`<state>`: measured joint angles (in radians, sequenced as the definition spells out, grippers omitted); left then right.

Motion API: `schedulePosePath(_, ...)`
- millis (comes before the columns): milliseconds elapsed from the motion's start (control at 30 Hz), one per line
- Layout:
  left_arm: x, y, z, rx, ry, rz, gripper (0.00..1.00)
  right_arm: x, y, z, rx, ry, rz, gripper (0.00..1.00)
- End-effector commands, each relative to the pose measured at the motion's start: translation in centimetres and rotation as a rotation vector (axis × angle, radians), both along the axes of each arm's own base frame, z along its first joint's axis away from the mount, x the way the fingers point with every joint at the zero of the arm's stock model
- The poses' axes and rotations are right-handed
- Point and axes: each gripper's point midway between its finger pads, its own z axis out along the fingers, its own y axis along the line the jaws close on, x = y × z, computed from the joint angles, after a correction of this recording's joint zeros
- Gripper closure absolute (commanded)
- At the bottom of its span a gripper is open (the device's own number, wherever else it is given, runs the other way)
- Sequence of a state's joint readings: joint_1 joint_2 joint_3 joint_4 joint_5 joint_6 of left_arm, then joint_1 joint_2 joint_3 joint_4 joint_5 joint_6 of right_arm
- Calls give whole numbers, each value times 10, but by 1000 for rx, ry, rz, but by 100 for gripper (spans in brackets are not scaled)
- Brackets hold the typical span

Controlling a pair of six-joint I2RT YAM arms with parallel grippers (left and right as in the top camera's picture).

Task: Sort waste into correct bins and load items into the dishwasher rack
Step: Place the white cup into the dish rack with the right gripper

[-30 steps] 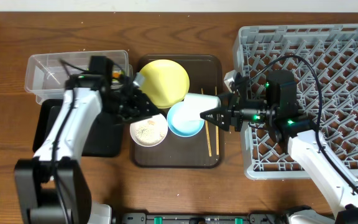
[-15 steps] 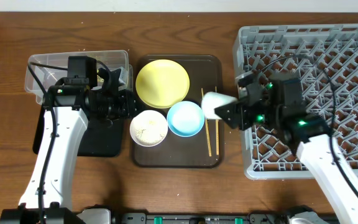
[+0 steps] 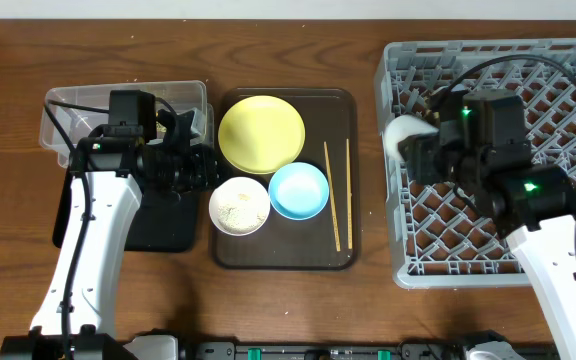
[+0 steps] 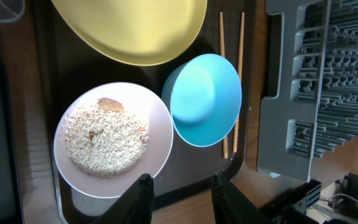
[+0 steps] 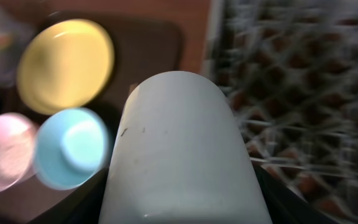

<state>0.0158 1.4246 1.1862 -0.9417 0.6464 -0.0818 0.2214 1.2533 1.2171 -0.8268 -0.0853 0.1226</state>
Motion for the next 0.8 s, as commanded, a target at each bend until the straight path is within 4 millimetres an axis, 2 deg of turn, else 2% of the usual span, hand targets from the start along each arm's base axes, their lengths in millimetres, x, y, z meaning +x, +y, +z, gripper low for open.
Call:
schedulePosePath(0, 2, 2, 5, 11, -13, 8, 66, 10, -34, 17, -81, -59, -126, 99)
schedulePosePath(200, 2, 2, 5, 11, -14, 8, 66, -4, -49, 3, -108, 23, -156, 99)
schedulePosePath(400, 2, 2, 5, 11, -14, 8, 66, -40, -72, -21, -172, 198, -260, 99)
schedulePosePath(533, 2, 2, 5, 11, -14, 8, 66, -59, -97, -29, -179, 285, -398, 99)
schedulePosePath(767, 1, 2, 5, 11, -10, 8, 66, -70, -140, -32, -180, 328, -557, 99)
